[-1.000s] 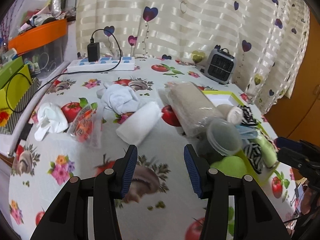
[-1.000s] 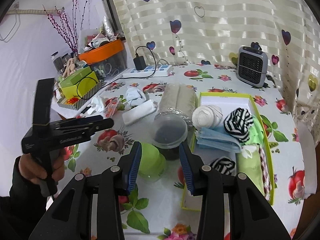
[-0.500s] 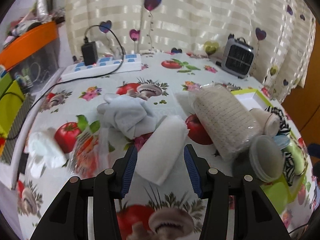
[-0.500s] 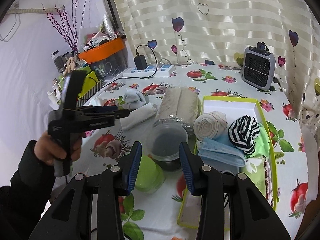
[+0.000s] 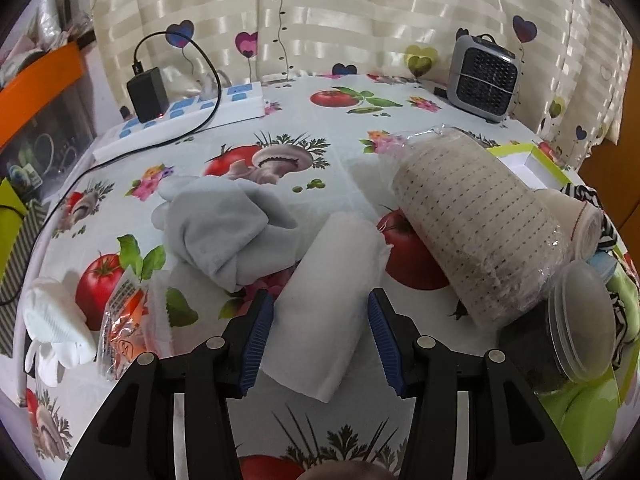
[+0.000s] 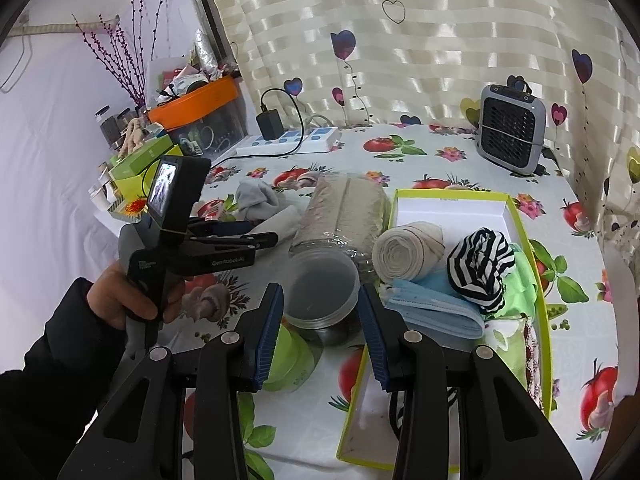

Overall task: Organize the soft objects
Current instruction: 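Lower the left tool onto the white folded cloth and close it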

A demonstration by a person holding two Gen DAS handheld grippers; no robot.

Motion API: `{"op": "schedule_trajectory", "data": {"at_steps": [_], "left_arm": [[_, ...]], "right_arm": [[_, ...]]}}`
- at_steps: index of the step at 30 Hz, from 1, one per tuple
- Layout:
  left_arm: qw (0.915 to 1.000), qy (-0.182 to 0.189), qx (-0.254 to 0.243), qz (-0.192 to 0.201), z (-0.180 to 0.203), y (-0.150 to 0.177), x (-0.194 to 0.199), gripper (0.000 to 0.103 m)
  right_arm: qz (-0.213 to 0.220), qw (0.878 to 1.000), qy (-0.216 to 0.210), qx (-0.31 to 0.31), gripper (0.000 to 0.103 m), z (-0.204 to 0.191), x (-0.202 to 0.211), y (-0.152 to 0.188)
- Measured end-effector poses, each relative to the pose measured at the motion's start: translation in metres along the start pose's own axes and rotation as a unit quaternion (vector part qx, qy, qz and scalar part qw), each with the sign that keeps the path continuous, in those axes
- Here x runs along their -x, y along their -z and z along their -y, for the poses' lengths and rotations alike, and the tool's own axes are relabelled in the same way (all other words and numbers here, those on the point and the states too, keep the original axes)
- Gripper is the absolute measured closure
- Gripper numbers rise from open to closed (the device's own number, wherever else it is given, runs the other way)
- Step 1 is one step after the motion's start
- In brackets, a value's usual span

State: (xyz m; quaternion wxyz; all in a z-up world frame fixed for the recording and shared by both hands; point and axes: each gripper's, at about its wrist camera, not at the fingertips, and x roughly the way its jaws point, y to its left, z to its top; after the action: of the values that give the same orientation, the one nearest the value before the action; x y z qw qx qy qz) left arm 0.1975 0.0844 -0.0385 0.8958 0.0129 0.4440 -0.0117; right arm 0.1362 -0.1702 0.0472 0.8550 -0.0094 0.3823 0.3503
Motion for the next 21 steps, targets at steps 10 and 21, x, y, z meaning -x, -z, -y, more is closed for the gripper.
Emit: {"op": "schedule_trajectory", "data": {"at_steps": [10, 21], "left_arm": [[0.9991, 0.007, 0.040, 0.013, -0.006, 0.007, 0.013, 0.081], [0.9959, 0.016, 0.082, 0.035, -0.023, 0.044, 0.057, 0.084]], "right_arm": [[0.002, 1.000, 0.004, -0.002, 0.063, 0.000, 0.003, -0.003], [0.003, 1.000, 0.000, 0.011, 0.063, -0.012, 0.007, -0.005]]}}
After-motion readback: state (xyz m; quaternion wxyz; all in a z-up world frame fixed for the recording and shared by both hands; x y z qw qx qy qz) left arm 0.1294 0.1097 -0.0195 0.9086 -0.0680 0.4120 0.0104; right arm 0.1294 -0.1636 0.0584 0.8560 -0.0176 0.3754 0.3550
